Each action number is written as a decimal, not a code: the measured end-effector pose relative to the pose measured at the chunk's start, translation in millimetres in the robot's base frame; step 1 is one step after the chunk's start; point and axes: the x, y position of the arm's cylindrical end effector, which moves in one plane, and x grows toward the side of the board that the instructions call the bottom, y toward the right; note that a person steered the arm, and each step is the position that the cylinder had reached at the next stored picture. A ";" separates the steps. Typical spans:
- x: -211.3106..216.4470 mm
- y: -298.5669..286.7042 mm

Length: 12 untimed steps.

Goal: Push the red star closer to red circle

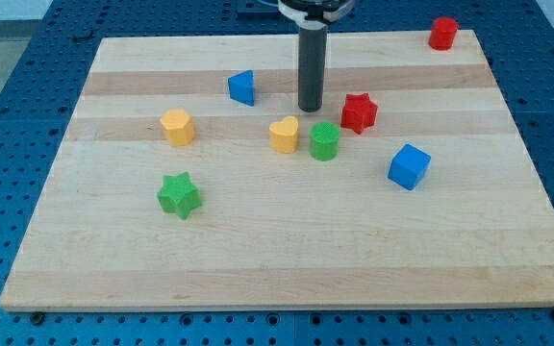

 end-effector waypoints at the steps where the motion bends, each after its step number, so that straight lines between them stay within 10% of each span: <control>1: 10.2 1.7; 12: -0.8 139.2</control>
